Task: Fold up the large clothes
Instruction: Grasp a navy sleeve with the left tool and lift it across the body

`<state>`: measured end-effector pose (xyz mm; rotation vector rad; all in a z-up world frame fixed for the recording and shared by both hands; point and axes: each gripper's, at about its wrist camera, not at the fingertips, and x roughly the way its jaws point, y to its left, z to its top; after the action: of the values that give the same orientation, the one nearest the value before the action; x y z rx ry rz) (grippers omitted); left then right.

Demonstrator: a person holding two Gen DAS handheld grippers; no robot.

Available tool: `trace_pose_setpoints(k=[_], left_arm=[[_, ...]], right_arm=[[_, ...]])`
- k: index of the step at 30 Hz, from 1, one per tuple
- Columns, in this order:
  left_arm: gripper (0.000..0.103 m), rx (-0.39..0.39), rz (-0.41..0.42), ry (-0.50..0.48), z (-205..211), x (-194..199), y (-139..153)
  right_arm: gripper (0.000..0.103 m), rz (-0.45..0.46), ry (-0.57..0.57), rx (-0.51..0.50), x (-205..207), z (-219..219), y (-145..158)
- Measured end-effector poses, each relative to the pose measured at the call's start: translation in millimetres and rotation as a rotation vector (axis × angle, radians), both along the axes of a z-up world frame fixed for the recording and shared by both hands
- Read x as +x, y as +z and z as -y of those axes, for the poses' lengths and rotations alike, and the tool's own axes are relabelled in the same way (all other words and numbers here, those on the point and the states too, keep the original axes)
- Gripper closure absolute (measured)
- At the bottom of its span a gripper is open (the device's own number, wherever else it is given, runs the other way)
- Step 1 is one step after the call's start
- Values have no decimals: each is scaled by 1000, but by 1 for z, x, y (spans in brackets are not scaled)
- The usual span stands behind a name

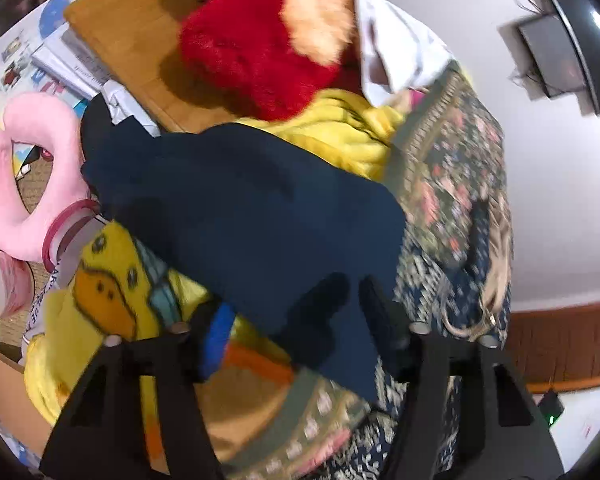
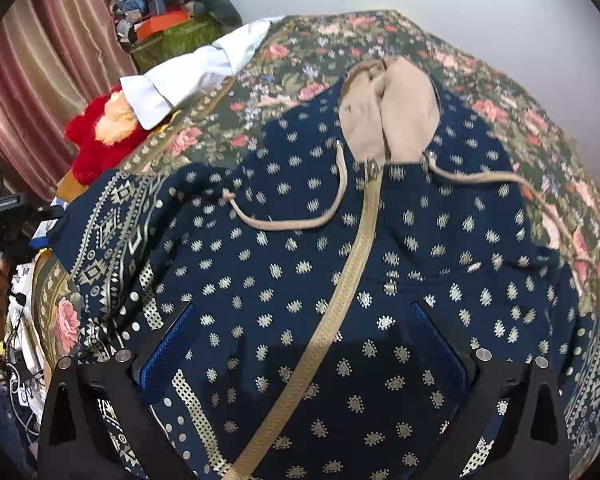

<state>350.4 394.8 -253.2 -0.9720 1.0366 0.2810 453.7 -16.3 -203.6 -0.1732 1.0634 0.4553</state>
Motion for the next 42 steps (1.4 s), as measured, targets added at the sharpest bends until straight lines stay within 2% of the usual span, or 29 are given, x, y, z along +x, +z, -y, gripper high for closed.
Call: trace_pose_setpoints(k=[2,3,5,8,13,19,24,26,28,31,36,39,42], left_arm=[[67,31,-18,17,-5,4,-3],[70,64,-20,21,-5,6,-2],[83,148,-16,10,-1,10,7],[92,247,10,-24,8,14,25],[99,381,107,-71,33,20,77],[101,545,291,-178,102,34,167],[101,568,419,-318,176,56,220],[101,568,439,-387,209,67,228],[101,571,444,-445,237,75,228],[101,581,421,-551,287,88,207],[101,485,258,-708,348,108,123],[100,478,159,-788,374,104,79],[98,481,96,-872,394,94,51]], right_arm=[[0,-14,-1,3,1,4,-3],[0,-15,-2,1,2,7,-4],[0,-11,4,-9,1,12,-4],[0,-3,12,-29,0,21,-2],[0,25,7,-66,-5,36,7],[0,60,-2,-46,-13,58,28],[0,78,-37,2,-15,84,50],[0,91,-51,13,-18,97,58],[0,104,-63,17,-21,110,65],[0,103,-82,29,-25,130,70],[0,73,-114,24,-32,159,64],[0,53,-122,11,-34,170,58],[0,35,-121,-3,-36,174,51]])
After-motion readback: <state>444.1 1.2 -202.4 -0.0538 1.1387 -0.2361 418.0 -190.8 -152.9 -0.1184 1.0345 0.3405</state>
